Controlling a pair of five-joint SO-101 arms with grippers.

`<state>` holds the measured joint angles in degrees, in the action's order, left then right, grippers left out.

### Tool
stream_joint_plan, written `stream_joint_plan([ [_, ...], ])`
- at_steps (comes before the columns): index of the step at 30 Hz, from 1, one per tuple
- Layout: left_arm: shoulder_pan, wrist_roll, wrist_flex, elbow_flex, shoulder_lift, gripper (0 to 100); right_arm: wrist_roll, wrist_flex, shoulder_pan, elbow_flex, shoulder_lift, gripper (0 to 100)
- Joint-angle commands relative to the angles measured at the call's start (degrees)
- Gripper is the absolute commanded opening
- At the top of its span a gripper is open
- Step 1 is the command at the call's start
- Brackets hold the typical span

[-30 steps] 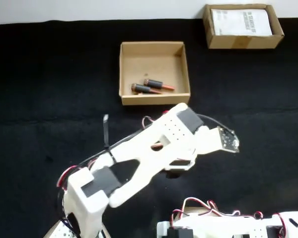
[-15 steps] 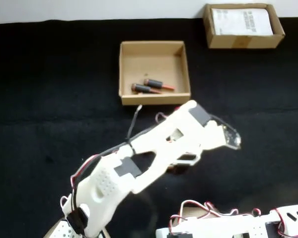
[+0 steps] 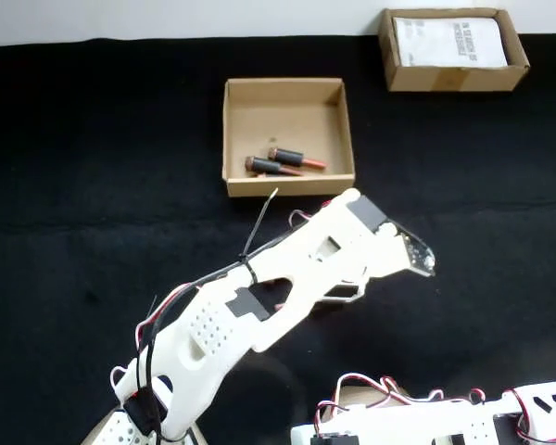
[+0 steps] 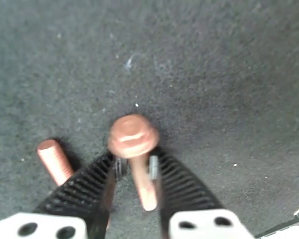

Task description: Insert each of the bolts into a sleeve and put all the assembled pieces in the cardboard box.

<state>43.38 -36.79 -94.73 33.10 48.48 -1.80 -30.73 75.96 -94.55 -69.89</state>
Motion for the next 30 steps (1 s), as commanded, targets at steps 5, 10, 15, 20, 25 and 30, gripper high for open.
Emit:
stream_joint_plan([
  [5, -0.04, -0.18, 0.35, 1.63, 0.13, 4, -2.73, -1.45, -0.22, 0.66, -1.63, 0.8],
  [10, 0.13, 5.36, 0.44, 1.80, -0.31, 1, -2.37, -1.19, -0.75, -0.13, -1.36, 0.8],
  [15, -0.13, 9.67, -0.09, 6.46, -3.65, 1, -2.37, -1.19, -5.23, -5.14, -1.63, 0.8],
  [20, -0.13, 11.60, -3.96, 10.95, -11.12, 1, -2.29, -0.92, -9.98, -8.57, -1.45, 0.8],
  [25, -0.04, 14.07, -5.71, 11.12, -21.05, 1, 0.35, 7.52, -14.81, -8.48, -1.54, 0.8],
  [30, -0.75, 26.81, -5.36, 11.30, -33.36, 1, 1.76, 16.75, -25.36, -8.31, -1.63, 0.8],
])
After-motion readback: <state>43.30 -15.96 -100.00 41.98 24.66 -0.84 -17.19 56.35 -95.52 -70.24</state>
